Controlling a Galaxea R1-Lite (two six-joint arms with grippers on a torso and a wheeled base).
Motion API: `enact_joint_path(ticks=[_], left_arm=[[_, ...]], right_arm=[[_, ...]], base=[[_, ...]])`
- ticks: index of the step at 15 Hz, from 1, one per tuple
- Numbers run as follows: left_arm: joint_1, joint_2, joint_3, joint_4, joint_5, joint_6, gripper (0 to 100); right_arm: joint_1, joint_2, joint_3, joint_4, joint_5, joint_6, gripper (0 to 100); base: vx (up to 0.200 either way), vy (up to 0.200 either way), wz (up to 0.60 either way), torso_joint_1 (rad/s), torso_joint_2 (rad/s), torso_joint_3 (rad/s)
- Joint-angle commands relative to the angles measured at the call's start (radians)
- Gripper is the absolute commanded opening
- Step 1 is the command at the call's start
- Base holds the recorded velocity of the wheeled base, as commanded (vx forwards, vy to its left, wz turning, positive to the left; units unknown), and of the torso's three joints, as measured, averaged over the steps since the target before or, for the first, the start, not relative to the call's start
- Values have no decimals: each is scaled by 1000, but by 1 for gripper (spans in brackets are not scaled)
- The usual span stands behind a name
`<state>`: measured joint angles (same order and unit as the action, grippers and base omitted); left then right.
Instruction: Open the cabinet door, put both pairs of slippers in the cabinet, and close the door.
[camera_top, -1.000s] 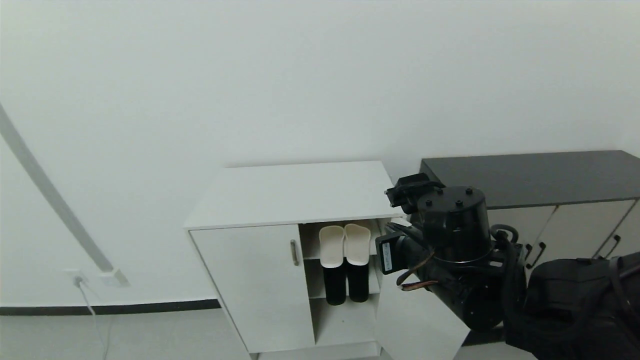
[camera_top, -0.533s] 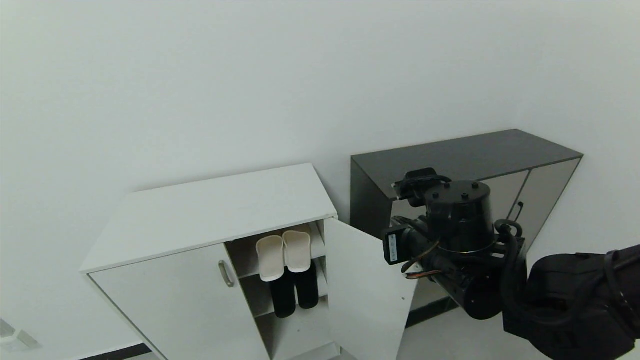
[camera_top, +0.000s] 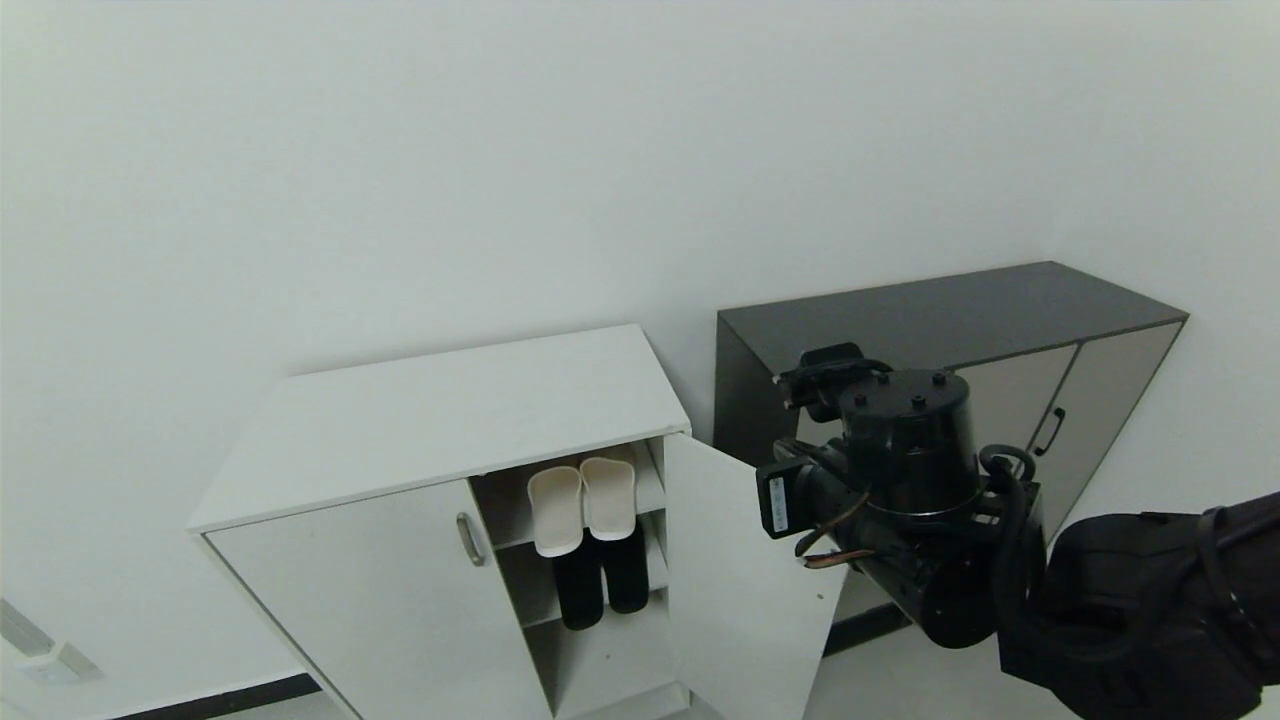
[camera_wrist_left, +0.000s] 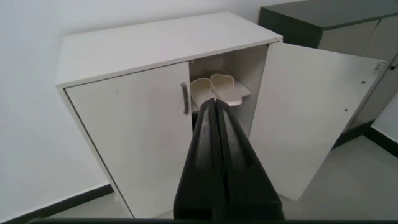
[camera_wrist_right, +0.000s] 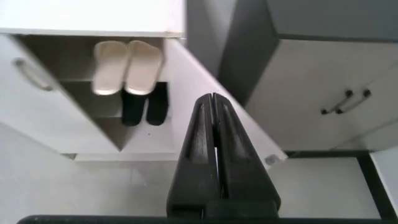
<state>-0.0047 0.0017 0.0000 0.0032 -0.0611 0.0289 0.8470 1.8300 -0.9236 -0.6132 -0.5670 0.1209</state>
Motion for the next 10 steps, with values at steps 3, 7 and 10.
enact_joint_path(ticks=[3,7,10], left_arm=[[0,0,0,0,1,-4,0],[0,0,0,0,1,-3,0],[0,0,0,0,1,-3,0]], right_arm=[[0,-1,2,0,-1,0,0],[-9,5,6,-8,1,0,0],[-91,48,-14,-69,41,-83,0]], base=[[-200,0,0,12,9,-1],[-200,0,0,-2,-2,2],[0,0,0,0,0,0]])
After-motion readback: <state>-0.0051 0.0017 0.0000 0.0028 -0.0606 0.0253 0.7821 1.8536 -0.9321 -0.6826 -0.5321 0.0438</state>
